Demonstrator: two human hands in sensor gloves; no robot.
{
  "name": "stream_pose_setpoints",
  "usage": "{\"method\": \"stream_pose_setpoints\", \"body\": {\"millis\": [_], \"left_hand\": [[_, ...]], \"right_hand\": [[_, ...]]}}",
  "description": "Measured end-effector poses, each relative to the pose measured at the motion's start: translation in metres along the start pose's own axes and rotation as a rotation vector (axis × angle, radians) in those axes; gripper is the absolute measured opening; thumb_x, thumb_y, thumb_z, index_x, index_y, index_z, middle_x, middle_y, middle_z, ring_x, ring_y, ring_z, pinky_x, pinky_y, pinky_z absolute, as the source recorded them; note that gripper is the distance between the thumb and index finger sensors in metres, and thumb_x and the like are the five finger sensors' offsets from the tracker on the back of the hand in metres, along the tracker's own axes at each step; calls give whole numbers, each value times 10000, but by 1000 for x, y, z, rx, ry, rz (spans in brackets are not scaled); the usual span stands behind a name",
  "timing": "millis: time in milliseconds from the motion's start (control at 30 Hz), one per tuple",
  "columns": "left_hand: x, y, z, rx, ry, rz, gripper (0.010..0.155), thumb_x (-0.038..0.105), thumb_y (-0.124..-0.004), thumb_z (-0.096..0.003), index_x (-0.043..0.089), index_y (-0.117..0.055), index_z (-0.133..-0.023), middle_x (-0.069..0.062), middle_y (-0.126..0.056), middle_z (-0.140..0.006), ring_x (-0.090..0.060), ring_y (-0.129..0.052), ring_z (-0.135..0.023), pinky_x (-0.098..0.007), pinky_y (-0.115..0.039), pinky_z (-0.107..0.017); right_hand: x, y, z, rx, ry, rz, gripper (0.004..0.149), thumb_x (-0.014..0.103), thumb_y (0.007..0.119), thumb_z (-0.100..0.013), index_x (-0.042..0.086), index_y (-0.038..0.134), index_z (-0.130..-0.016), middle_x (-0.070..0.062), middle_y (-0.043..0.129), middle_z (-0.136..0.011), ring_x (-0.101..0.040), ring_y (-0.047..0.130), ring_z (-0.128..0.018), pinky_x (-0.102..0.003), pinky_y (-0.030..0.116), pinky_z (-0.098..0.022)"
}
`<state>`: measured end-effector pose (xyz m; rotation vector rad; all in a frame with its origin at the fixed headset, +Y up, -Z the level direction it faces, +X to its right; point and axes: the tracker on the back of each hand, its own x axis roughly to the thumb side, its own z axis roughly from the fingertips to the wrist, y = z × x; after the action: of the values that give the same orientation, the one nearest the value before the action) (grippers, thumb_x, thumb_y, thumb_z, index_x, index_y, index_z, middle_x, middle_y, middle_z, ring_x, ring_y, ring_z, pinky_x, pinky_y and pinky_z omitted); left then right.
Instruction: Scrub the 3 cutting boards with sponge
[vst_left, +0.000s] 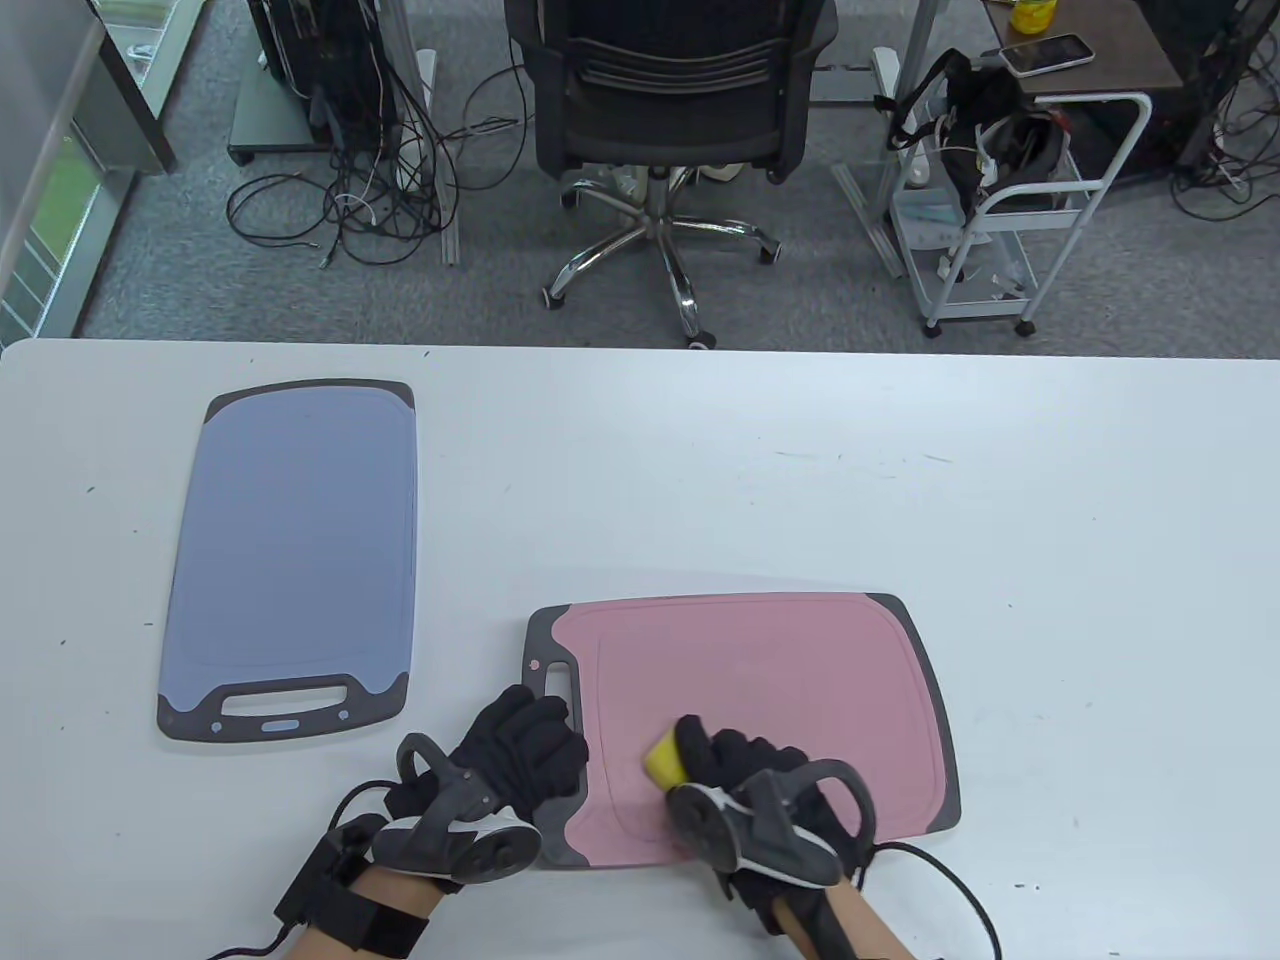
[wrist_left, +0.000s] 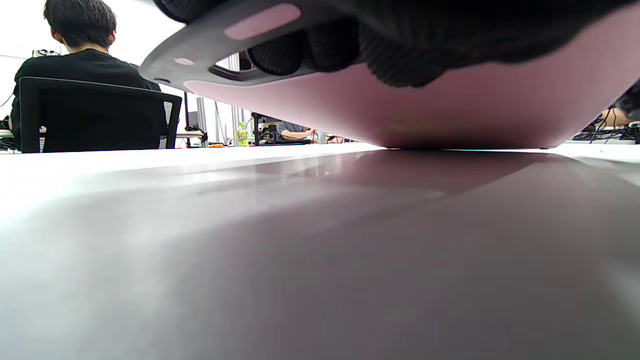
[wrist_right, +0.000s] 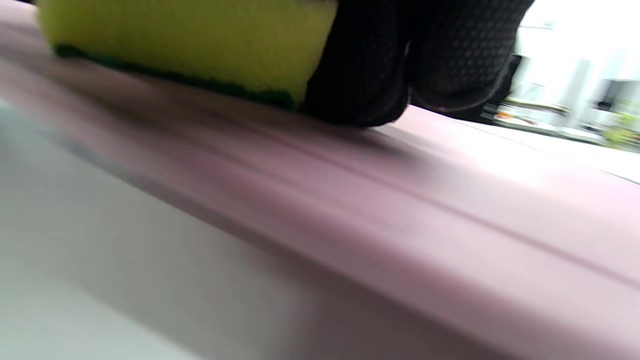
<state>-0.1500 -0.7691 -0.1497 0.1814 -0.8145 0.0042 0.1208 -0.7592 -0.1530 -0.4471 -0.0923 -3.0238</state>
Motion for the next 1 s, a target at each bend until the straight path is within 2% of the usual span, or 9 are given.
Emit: {"method": "stream_pose_setpoints", "body": {"millis": [167, 267, 333, 400, 533, 633, 733, 867, 1000], "left_hand": [[1, 0, 0, 0, 0, -10, 487, 409, -801, -589, 265, -550, -981, 34, -703, -977, -269, -681, -1045, -585, -550, -776], [1, 0, 0, -1, 0, -7, 487, 408, -799, -590, 264, -548, -982, 33, -701, -977, -273, -679, -1045, -587, -547, -776], [0, 0, 0, -2, 4, -2, 486, 405, -798, -591, 264, -546, -982, 32, -700, -978, -272, -675, -1047, -586, -543, -778], [0, 0, 0, -3, 7, 1, 485, 403, -797, -591, 264, -547, -982, 33, -699, -978, -274, -674, -1048, -588, -541, -778], [0, 0, 0, -3, 6, 1, 483, 404, -798, -591, 265, -550, -981, 34, -701, -977, -272, -677, -1047, -587, -543, -778], [0, 0, 0, -3, 5, -1, 484, 405, -804, -587, 266, -555, -979, 34, -706, -976, -272, -683, -1045, -587, -549, -777], [0, 0, 0, -2, 5, -2, 481, 405, -807, -588, 256, -564, -976, 33, -708, -976, -272, -687, -1045, -585, -553, -777], [0, 0, -1, -5, 5, -2, 482, 407, -806, -590, 266, -555, -978, 35, -708, -978, -272, -685, -1046, -584, -553, -776], [-1, -1, -2, -16, 10, -4, 485, 405, -805, -591, 269, -549, -979, 39, -701, -981, -268, -677, -1051, -582, -547, -779]], "right_hand": [[-110, 28, 33, 54, 378, -7, 698, 528, 637, -474, 120, 576, -1037, -129, 776, -804, -229, 887, -542, -474, 770, -488], [-135, 32, 44, 83, 452, -15, 697, 524, 638, -479, 112, 574, -1038, -134, 778, -803, -233, 890, -540, -474, 770, -487], [-125, 31, 39, 62, 421, 17, 696, 500, 653, -478, 72, 598, -1024, -160, 795, -786, -248, 899, -526, -486, 774, -477], [-104, 25, 29, 58, 317, 52, 697, 515, 627, -482, 80, 583, -1025, -141, 792, -788, -224, 900, -528, -465, 784, -478], [0, 2, 3, -31, -47, -67, 705, 530, 660, -474, 95, 597, -1025, -147, 784, -776, -220, 886, -519, -471, 774, -480], [76, -14, -4, -72, -282, 8, 707, 543, 628, -477, 114, 570, -1036, -128, 767, -791, -203, 876, -536, -460, 772, -498], [109, -22, -7, -110, -355, 53, 710, 546, 626, -476, 102, 587, -1029, -119, 785, -780, -196, 890, -524, -453, 788, -486], [80, -16, -4, -98, -274, -9, 701, 562, 638, -471, 143, 599, -1032, -103, 795, -776, -184, 896, -507, -440, 796, -469], [-1, 3, 11, -55, -53, 11, 701, 558, 634, -469, 141, 598, -1032, -107, 796, -775, -192, 898, -505, -445, 794, -467]]}}
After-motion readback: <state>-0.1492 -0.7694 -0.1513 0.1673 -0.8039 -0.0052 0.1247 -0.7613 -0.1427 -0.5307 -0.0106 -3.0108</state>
